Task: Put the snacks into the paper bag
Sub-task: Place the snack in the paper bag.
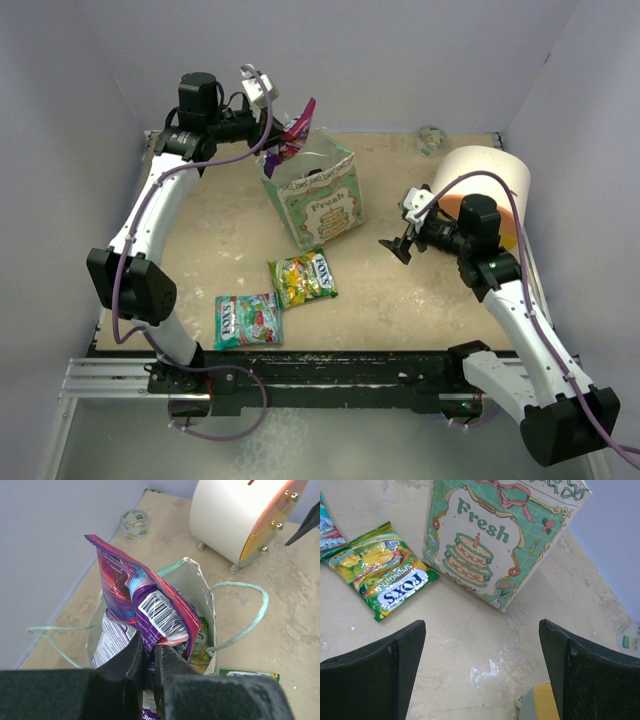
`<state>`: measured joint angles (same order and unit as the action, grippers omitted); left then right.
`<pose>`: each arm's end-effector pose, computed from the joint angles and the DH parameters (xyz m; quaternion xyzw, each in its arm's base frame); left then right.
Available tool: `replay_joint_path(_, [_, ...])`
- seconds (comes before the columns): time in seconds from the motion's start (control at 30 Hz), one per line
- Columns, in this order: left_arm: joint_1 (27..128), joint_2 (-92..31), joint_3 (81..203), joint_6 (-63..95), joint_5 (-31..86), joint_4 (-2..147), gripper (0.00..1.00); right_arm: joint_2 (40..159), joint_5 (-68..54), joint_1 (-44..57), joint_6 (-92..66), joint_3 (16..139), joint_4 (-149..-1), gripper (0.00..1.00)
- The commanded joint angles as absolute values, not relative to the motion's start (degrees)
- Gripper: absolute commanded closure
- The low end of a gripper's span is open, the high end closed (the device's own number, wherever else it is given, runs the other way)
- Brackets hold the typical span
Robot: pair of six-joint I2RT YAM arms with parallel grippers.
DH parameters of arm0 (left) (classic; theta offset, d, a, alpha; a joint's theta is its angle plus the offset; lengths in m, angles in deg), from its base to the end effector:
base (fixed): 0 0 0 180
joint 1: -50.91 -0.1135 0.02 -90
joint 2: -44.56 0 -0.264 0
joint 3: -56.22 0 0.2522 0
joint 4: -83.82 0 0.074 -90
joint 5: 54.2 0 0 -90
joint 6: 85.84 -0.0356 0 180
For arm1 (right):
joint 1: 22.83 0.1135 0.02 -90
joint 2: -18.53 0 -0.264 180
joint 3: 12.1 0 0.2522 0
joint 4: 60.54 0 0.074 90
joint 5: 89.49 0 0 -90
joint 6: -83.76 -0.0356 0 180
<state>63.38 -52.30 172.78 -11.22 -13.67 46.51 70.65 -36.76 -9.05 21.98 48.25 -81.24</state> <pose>0.3667 -0.1088 0.4312 0.4162 0.6520 -0.3239 0.5448 0.1963 0.0703 0.3359 -0.4516 0.6181 0.1726 0.6199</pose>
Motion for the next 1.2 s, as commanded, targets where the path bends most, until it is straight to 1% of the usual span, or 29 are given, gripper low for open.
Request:
replay_joint_path(0.0, [63.95,-53.68,176.06,-13.04,-20.79,50.64,1.0,71.19,-36.49,-9.39,22.41,48.9,-79.49,0.04])
replay_joint_path(0.17, [64.98,-55.09,174.92,-11.27,-23.14,50.07,1.0,71.12,-36.58,-9.39,22.43,48.69,-79.44,0.04])
replay_joint_path(0.4, [65.85,-54.78,172.87,-13.47,-22.48,47.93,1.0,71.09,-36.47,-9.38,22.84,48.6,-79.48,0.04])
replay_joint_path(0.7, [65.86,-55.64,170.75,-14.29,-19.35,45.56,1.0,70.7,-37.42,-9.39,22.54,48.52,-79.31,0.04])
replay_joint_path(0.87, [65.94,-57.26,171.71,-10.63,-16.86,45.54,1.0,70.39,-37.44,-9.39,22.41,48.42,-79.23,0.04])
replay_joint_path(1.0, [65.97,-57.47,171.22,-8.61,-14.33,46.71,1.0,70.47,-37.46,-9.39,22.41,48.33,-79.14,0.04])
replay_joint_path(1.17, [66.35,-57.76,169.51,-6.33,-11.14,52.12,1.0,70.68,-37.29,-9.38,22.5,48.33,-79.13,0.04])
